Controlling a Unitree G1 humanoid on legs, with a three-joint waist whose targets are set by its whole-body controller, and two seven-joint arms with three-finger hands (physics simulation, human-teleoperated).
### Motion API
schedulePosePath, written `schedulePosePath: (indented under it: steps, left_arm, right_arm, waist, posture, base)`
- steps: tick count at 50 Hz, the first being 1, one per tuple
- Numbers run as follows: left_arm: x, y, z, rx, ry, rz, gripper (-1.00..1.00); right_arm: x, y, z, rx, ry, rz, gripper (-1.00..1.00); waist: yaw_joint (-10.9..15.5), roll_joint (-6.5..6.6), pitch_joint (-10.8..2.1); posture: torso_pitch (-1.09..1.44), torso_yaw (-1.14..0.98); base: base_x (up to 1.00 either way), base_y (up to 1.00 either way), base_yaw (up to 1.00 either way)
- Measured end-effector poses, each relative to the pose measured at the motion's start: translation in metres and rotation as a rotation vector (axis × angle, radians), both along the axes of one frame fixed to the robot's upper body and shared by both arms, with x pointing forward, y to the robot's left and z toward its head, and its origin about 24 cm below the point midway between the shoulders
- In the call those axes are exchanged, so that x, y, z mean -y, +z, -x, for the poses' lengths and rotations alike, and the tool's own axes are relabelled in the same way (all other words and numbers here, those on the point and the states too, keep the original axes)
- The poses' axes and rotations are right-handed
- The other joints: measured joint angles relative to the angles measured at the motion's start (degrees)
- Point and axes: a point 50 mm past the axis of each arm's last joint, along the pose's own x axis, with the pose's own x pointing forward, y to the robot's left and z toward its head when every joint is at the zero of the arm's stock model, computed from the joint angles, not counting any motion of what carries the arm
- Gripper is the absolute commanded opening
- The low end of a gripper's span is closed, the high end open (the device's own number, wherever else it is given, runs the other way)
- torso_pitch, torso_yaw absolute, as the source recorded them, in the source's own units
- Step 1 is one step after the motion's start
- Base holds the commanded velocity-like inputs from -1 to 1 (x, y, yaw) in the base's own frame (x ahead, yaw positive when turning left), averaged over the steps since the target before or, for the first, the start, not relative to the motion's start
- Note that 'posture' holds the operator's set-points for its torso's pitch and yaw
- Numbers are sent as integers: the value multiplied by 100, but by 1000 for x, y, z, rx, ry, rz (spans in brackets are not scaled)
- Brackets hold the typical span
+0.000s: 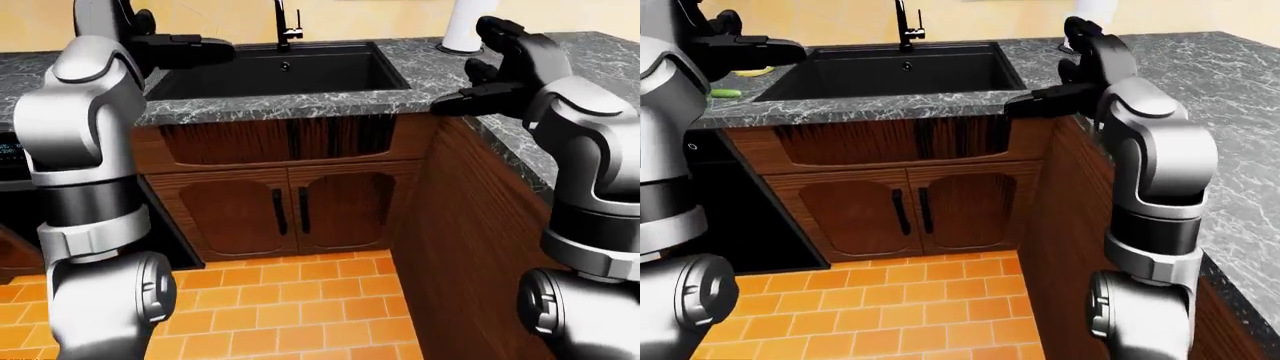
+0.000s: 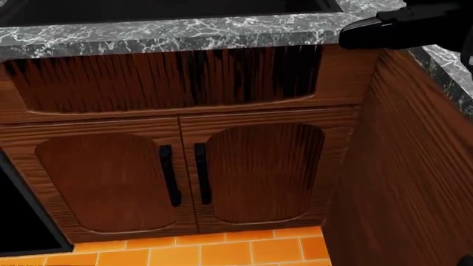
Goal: Turn the sink spout to the right.
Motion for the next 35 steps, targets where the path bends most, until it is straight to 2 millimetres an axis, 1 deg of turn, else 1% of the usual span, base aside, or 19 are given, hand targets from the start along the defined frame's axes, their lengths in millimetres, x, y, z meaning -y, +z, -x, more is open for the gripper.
schedulePosePath:
  steps: [2,4,6,9,10,11,12,13,15,17,20,22,24,25,26,28,30,33,35]
  left_arm:
    - [-3,-3,-2,-27,16,9,100]
    - [-2,-1,-2,-27,17,7,100]
    - [0,3,2,-3,7,0,100]
    - [-1,8,4,14,4,2,100]
    - [-1,8,3,15,6,4,100]
    - [-1,9,3,17,5,4,100]
    - [2,9,3,20,0,4,100]
    - [4,7,2,14,-9,-1,100]
    - [9,2,-1,-9,-30,-7,100]
    - [8,0,-2,-25,-34,-4,100]
    - [6,3,0,-15,-22,1,100]
    - [6,8,2,2,-19,-2,100]
    - [6,14,4,18,-19,-5,100]
    - [5,17,5,28,-16,-6,100]
    - [3,18,6,33,-10,-5,100]
    - [-1,16,6,19,8,3,100]
    - [-2,16,5,6,16,6,100]
    - [1,22,8,25,7,0,100]
    - [2,25,9,40,2,0,100]
  right_arm:
    - [-2,-3,-1,-22,14,-1,100]
    - [-1,-1,0,-19,13,-3,100]
    - [1,5,3,5,5,1,100]
    - [1,15,7,40,0,7,100]
    - [0,17,7,47,0,10,100]
    - [1,19,7,52,-1,11,100]
    - [2,19,8,55,-7,12,100]
    - [4,18,8,52,-15,9,100]
    - [9,10,7,27,-35,2,100]
    - [11,7,7,3,-44,1,100]
    - [9,11,9,9,-40,7,100]
    - [9,15,9,20,-36,9,100]
    - [7,18,8,29,-32,12,100]
    - [5,19,8,33,-26,13,100]
    - [2,17,7,29,-15,17,100]
    - [-2,15,4,5,7,24,100]
    - [-3,15,4,-4,16,25,100]
    - [-1,22,7,21,6,25,100]
    - [-1,26,8,41,2,27,100]
  waist:
    - [15,-30,-11]
    - [7,-126,-35]
    - [6,-241,-30]
    - [37,-453,-45]
    - [51,-553,-62]
    - [52,-682,-88]
    - [17,-649,-87]
    - [-26,-588,-45]
    - [-54,-595,-19]
    - [-49,-534,-19]
    - [-29,-347,25]
    - [-48,-205,31]
    - [-76,2,-9]
    - [-64,23,-37]
    - [-22,-43,-11]
    - [14,-37,6]
    - [16,-87,-28]
    - [3,-252,-34]
    - [20,-389,-29]
  posture:
    - [0,0]
    - [0,0]
    - [0,0]
    - [0,0]
    - [0,0]
    - [0,0]
    - [0,0]
    - [0,0]
    - [0,0]
    - [0,0]
    - [0,0]
    - [0,0]
    - [0,0]
    - [0,0]
    - [0,0]
    - [0,0]
    - [0,0]
    - [0,0]
    - [0,0]
  base:
    - [12,0,0]
    - [12,0,0]
    - [12,0,0]
    - [12,0,0]
    - [12,0,0]
    - [13,0,0]
    - [12,0,0]
    - [12,0,0]
    - [12,0,0]
    - [12,0,0]
    - [12,0,0]
    - [13,0,0]
    - [12,0,0]
    - [12,0,0]
    - [12,0,0]
    - [12,0,0]
    - [12,0,0]
    - [12,0,0]
    - [12,0,0]
